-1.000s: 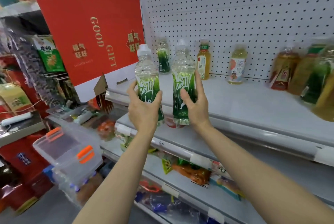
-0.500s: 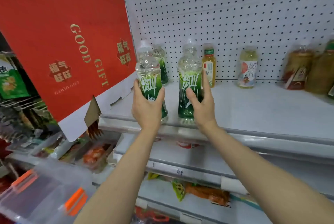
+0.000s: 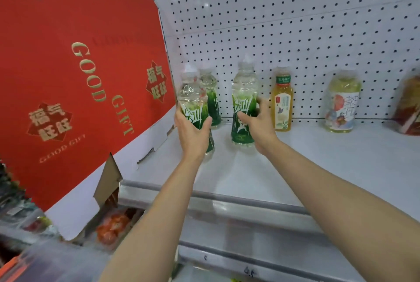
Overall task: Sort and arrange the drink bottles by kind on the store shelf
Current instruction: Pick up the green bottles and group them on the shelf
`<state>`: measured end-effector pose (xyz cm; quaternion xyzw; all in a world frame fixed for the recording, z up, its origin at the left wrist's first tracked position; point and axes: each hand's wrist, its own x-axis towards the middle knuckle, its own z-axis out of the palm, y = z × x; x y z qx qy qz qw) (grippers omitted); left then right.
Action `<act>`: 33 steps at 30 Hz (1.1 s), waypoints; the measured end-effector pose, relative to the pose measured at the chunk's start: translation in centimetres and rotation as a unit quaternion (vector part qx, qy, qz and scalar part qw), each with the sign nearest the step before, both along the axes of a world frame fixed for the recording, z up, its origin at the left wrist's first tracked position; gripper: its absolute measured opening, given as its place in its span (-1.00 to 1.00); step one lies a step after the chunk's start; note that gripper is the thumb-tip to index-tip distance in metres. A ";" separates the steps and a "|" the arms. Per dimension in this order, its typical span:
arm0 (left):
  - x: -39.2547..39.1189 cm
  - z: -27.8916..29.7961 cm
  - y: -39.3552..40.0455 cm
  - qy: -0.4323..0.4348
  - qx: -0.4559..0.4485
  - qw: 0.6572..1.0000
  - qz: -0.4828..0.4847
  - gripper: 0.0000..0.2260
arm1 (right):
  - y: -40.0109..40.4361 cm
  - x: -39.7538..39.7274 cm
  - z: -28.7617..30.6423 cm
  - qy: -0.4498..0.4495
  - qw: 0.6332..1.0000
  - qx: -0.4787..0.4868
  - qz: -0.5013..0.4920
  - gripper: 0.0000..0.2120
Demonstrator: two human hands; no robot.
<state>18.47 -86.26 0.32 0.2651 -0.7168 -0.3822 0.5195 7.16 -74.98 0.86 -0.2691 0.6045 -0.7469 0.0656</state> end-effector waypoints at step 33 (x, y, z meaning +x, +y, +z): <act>-8.2 -1.4 -8.8 -0.137 0.019 0.990 -0.021 -0.27 | -10.8 -9.0 -2.6 0.206 0.937 0.245 -0.139 -0.39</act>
